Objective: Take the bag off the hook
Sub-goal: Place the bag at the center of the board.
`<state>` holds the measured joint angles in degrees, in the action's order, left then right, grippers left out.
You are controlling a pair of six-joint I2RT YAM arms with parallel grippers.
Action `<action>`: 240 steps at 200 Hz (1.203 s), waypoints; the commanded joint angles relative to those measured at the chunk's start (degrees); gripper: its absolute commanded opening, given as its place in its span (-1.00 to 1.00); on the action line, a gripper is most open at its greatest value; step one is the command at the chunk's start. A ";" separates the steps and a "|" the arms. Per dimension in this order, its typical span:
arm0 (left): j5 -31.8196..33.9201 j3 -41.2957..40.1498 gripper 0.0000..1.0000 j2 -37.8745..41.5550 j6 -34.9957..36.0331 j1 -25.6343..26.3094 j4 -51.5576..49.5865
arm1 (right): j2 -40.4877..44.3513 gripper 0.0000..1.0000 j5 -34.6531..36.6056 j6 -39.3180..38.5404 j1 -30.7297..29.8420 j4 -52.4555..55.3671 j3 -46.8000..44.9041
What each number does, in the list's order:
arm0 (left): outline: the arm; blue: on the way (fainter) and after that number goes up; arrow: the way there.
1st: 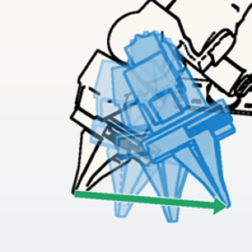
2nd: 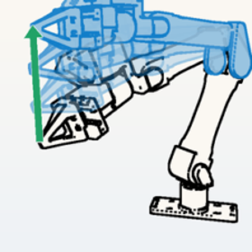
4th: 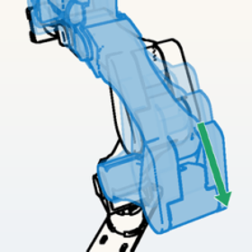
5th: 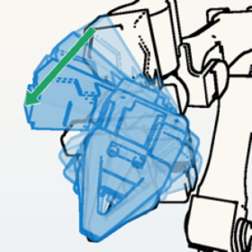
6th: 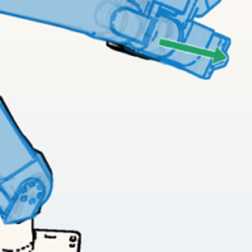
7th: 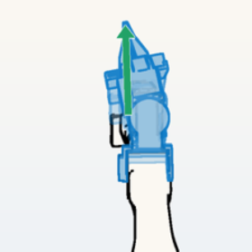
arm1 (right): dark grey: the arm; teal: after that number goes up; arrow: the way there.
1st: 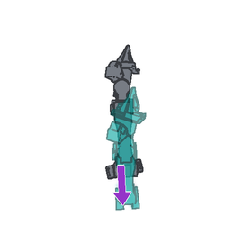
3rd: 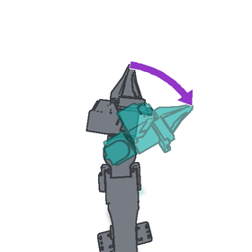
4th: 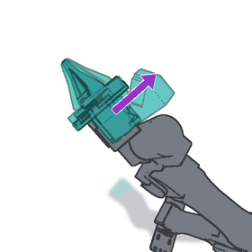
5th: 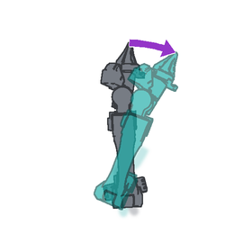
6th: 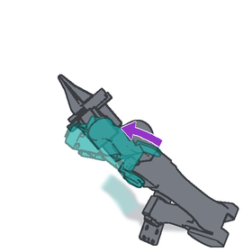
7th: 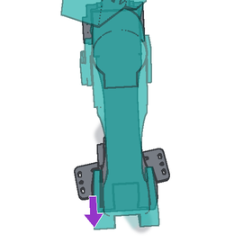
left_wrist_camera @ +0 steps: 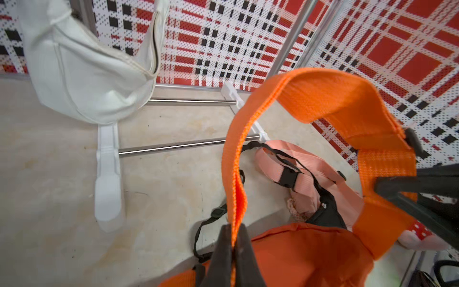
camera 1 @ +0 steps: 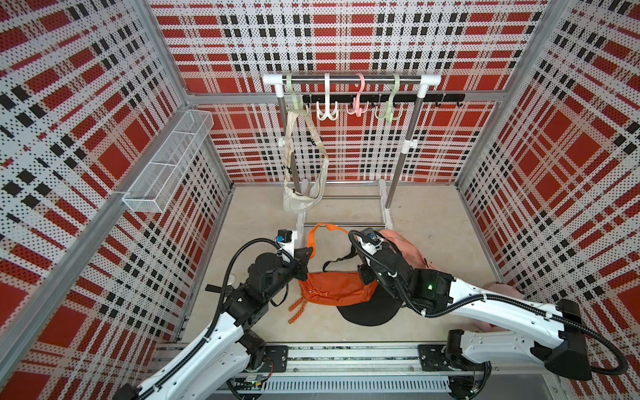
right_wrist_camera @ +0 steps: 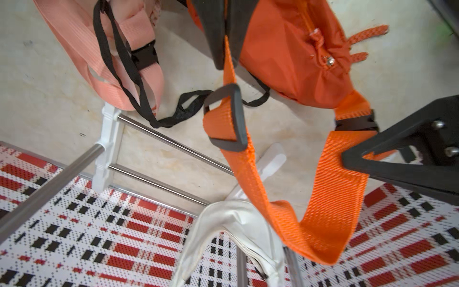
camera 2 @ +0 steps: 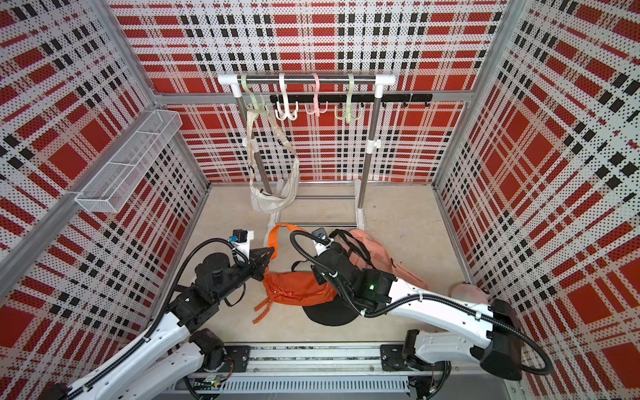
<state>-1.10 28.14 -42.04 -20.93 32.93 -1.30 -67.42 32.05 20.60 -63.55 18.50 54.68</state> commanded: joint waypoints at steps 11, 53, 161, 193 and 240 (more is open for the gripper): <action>0.41 -0.98 -0.96 -1.32 -3.74 -0.86 9.43 | -0.58 -1.00 0.85 1.60 1.19 -4.20 -1.23; -0.29 -1.67 -0.64 -0.59 -5.02 -2.43 8.65 | -1.76 -0.80 -1.77 2.02 1.31 -3.74 -2.17; 7.74 1.19 0.37 6.78 -6.29 -5.18 4.50 | -7.84 -0.12 -16.16 -1.40 1.28 0.27 2.51; 6.95 4.77 0.36 4.46 -4.73 -8.20 3.88 | -7.11 -0.12 -13.29 -2.04 1.28 -0.08 4.32; 9.47 12.92 0.29 -2.51 -1.14 -12.54 3.82 | -8.10 -0.14 -6.67 -6.68 2.29 -3.44 11.19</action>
<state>6.81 36.71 -41.60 -24.75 23.27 2.92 -75.81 21.12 17.21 -62.06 18.31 61.49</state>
